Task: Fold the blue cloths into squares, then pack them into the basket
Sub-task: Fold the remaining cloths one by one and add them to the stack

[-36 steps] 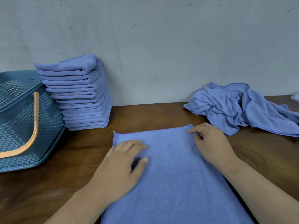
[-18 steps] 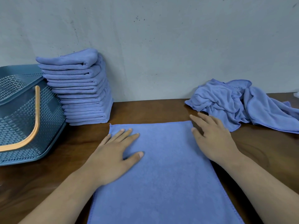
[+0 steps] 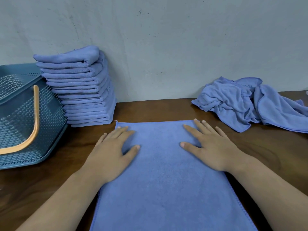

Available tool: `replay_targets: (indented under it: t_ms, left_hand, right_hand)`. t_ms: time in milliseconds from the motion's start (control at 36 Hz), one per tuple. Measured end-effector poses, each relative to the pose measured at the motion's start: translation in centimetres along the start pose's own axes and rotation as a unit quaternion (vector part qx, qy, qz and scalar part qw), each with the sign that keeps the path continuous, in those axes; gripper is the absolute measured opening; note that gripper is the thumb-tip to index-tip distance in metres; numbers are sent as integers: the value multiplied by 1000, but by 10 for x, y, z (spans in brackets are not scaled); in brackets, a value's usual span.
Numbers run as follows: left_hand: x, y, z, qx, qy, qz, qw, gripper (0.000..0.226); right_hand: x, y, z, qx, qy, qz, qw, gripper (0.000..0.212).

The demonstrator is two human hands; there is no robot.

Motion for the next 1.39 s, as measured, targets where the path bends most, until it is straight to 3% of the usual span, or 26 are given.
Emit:
replay_targets:
  t_ms: [56, 139, 222, 389, 694, 833, 917, 1194, 1389]
  left_hand:
    - [3, -4, 8, -61, -18, -9, 998, 54]
    - [-15, 1, 18, -90, -8, -43, 995, 45]
    - [-44, 19, 16, -43, 9, -85, 995, 54]
    - [-63, 49, -19, 127, -52, -63, 989, 69]
    - [-68, 100, -5, 152, -38, -62, 986, 75]
    - [-75, 122, 10, 130, -49, -68, 988, 72]
    - [-73, 134, 12, 110, -65, -63, 990, 72]
    - [-52, 157, 35, 98, -64, -42, 992, 70]
    - [-48, 159, 38, 94, -46, 17, 994, 86]
  right_hand:
    - [-1, -1, 2, -17, 3, -7, 1000, 82]
    - [3, 2, 14, -66, 8, 16, 998, 83]
    - [25, 17, 20, -70, 11, 87, 994, 84]
    - [73, 50, -10, 27, 7, 144, 989, 73]
    - [93, 78, -4, 18, 69, 184, 980, 63]
    - [123, 117, 2, 18, 13, 149, 989, 62]
    - [121, 139, -1, -45, 15, 128, 991, 58]
    - [52, 184, 23, -2, 49, 34, 998, 67]
    - [40, 203, 27, -24, 40, -9, 999, 68]
Point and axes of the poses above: each hand's wrist, its own y-axis away from the middle knuckle, its own z-axis out of the back of the hand, x = y × z, the point moved 6 cm from there along -y, towards the middle knuckle, and after that the axes turned 11 degrees about -x, right-handed, at the moved point
